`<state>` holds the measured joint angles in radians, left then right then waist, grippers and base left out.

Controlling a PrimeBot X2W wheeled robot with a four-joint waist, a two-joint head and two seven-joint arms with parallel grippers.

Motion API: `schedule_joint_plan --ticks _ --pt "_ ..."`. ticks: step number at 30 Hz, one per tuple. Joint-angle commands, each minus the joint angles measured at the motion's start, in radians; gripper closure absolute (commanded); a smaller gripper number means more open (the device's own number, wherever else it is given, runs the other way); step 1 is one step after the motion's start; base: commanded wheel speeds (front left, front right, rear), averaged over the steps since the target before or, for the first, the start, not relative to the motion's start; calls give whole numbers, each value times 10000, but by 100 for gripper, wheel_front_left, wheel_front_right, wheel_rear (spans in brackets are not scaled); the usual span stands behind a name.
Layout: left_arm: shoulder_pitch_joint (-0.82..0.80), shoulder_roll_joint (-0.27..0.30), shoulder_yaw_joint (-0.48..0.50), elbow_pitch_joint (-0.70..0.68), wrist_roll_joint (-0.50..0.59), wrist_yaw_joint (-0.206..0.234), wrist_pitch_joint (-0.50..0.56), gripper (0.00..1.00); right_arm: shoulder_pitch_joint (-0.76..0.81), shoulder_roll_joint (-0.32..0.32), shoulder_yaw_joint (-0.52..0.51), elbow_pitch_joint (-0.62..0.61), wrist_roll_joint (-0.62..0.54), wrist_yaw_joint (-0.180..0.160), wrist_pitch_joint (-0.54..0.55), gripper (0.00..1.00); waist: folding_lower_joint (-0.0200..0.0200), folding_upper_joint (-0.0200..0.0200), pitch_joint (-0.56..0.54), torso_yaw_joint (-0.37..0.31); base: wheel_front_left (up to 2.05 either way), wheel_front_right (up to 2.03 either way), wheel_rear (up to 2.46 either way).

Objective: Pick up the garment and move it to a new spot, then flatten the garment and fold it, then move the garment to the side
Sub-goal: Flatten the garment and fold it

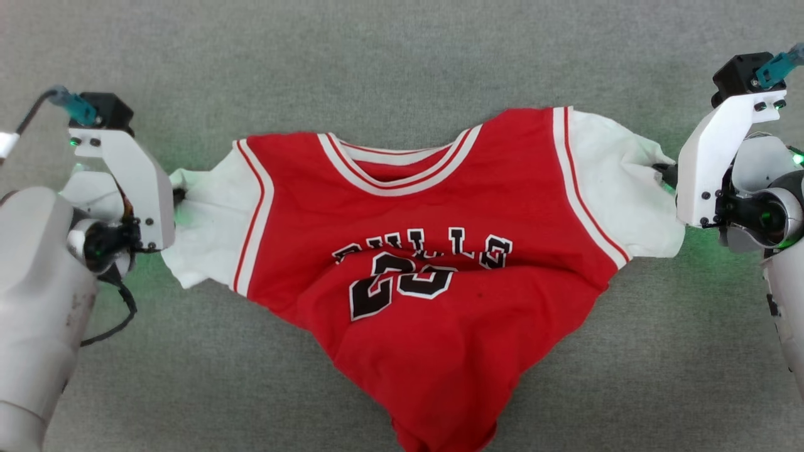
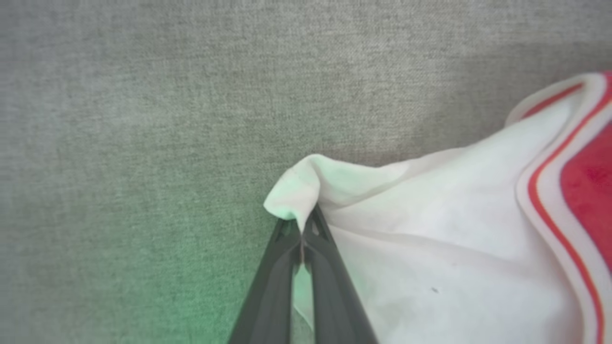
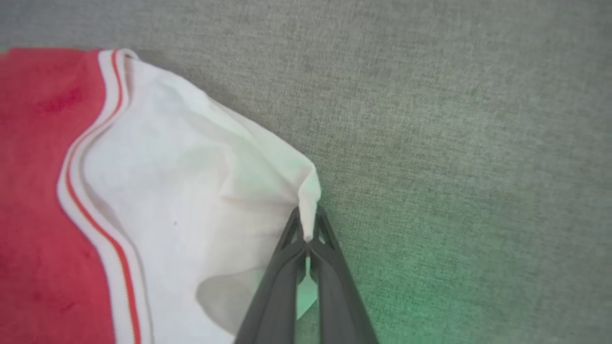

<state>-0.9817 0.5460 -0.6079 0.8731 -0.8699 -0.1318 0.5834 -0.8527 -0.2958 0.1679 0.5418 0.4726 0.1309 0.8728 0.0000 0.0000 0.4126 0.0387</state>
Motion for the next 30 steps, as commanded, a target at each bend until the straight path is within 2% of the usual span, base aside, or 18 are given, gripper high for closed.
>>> schedule_joint_plan --ticks 1,7,17,24,30 --pt "167 -187 -236 326 128 82 155 100 -78 25 -18 225 32 -3 129 100 0 0 -383 -33 0 0 0" --pt "-747 -256 -426 379 286 48 308 100 -948 -22 -182 498 -209 -3 -223 100 0 0 -1256 -100 0 0 0" --pt "-2185 -567 -645 356 553 29 -93 100 -2437 147 63 1107 -750 -3 -2034 100 0 0 -2373 -134 0 0 0" --pt "-3630 -856 -630 464 895 97 -770 100 -3714 143 850 1600 -972 -3 -3886 100 0 0 -2977 -170 0 0 0" --pt "-4743 -1067 -502 770 1118 383 -1473 100 -4776 253 1429 2282 -1035 -3 -5371 100 0 0 -3295 -239 0 0 0"
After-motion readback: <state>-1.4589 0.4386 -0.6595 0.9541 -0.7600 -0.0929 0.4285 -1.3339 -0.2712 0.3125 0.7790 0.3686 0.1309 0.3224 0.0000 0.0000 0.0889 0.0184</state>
